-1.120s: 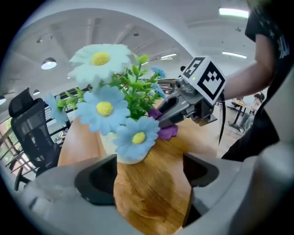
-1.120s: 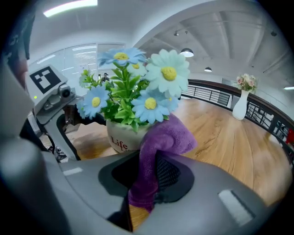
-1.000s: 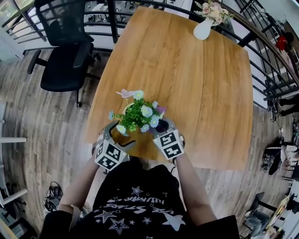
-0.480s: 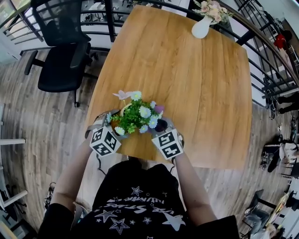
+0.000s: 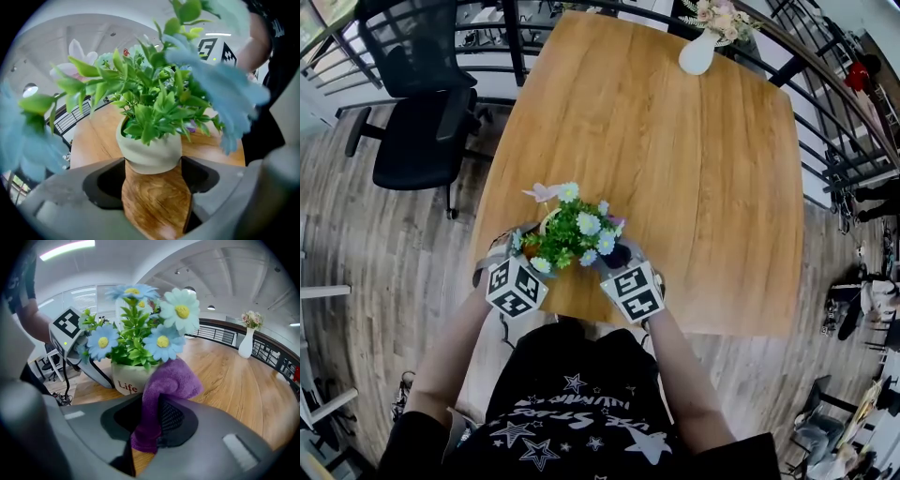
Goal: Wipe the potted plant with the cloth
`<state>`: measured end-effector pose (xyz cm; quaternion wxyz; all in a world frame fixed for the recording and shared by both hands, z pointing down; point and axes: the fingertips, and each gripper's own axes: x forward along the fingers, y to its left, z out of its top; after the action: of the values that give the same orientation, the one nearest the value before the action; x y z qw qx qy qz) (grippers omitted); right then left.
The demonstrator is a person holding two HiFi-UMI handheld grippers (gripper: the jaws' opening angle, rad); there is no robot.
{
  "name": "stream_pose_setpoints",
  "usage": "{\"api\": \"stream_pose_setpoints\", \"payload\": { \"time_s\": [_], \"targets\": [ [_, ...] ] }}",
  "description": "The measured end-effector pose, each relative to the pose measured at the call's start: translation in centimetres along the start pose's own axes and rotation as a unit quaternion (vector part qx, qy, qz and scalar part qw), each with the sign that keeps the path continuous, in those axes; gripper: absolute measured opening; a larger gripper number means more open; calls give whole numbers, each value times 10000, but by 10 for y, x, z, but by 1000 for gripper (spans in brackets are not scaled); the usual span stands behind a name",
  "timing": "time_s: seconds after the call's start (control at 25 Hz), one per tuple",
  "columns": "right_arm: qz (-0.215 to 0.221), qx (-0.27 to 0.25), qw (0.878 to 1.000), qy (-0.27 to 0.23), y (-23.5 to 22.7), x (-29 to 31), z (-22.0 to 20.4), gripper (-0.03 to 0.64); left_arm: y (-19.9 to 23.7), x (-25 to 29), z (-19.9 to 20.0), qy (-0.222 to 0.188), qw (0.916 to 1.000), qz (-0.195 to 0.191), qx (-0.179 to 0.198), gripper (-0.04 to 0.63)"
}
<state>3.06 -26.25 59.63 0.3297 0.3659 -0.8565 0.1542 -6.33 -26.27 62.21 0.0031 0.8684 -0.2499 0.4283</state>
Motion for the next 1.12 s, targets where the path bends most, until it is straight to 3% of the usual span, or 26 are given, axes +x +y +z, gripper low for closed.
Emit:
{"api": "stream_pose_setpoints", "payload": {
  "time_s": [0.56, 0.88, 1.12],
  "targets": [
    [566, 2, 9984, 14, 50, -2, -2, 84, -4, 1, 8, -130, 9977, 305, -591, 383],
    [940, -197, 9954, -24, 82, -1, 2, 84, -4, 0, 9, -141, 9968, 369, -693, 383],
    [973, -264, 9949, -74, 86, 0, 0, 84, -3, 1, 7, -236, 9963, 454, -693, 383]
  ]
}}
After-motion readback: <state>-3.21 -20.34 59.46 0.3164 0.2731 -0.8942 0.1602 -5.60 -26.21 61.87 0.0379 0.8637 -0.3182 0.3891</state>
